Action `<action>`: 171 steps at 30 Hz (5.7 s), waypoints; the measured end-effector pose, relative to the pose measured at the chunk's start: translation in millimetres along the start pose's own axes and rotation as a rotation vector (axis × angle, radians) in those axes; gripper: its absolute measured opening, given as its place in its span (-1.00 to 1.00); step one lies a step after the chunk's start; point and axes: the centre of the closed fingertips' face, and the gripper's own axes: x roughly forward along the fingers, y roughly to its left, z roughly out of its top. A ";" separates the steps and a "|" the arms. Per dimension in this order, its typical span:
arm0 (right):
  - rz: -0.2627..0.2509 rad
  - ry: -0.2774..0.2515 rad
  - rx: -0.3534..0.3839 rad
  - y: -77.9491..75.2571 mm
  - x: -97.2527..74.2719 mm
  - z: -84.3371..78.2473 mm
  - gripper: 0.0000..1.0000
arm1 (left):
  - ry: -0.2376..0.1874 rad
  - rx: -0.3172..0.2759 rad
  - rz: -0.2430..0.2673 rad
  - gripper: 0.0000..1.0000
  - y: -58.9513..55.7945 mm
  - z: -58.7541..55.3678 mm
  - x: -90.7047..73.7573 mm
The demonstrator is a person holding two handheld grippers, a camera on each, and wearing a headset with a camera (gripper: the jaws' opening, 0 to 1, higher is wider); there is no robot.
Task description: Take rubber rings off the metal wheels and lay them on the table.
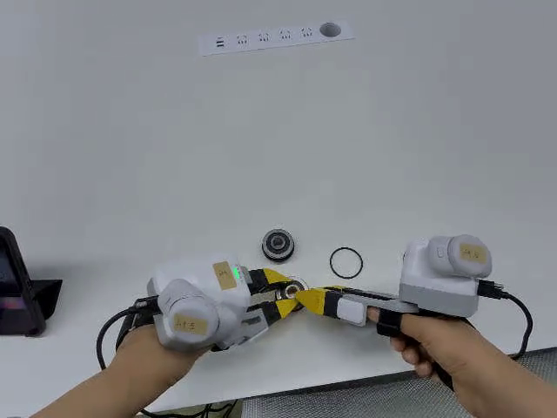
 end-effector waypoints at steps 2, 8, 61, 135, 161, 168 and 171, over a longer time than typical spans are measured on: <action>-0.008 0.000 -0.003 -1.6 -0.4 -0.1 -0.70 | 0.001 0.000 0.000 -0.73 0.0 0.0 0.0; -0.030 0.001 -0.031 -6.2 -1.6 1.7 -0.93 | 0.000 -0.001 0.000 -0.73 0.1 0.0 0.1; 0.006 -0.016 -0.046 10.8 -2.7 4.7 -0.96 | 0.007 0.015 0.004 -0.73 -0.1 -0.3 0.5; -0.211 -0.158 -0.010 -51.5 -47.3 44.2 -0.90 | -0.030 -0.096 0.111 0.07 20.2 -24.0 -35.1; -0.252 -0.127 -0.265 -35.3 -37.0 55.7 -0.56 | -0.070 -0.112 0.155 -0.07 41.3 -7.1 -32.7; -0.219 -0.129 -0.251 -26.0 -26.1 60.6 -0.56 | -0.074 -0.097 0.159 -0.17 47.9 0.3 -26.4; -0.203 -0.127 -0.251 -22.8 -20.2 62.7 -0.56 | -0.072 -0.092 0.159 -0.21 51.1 2.9 -22.9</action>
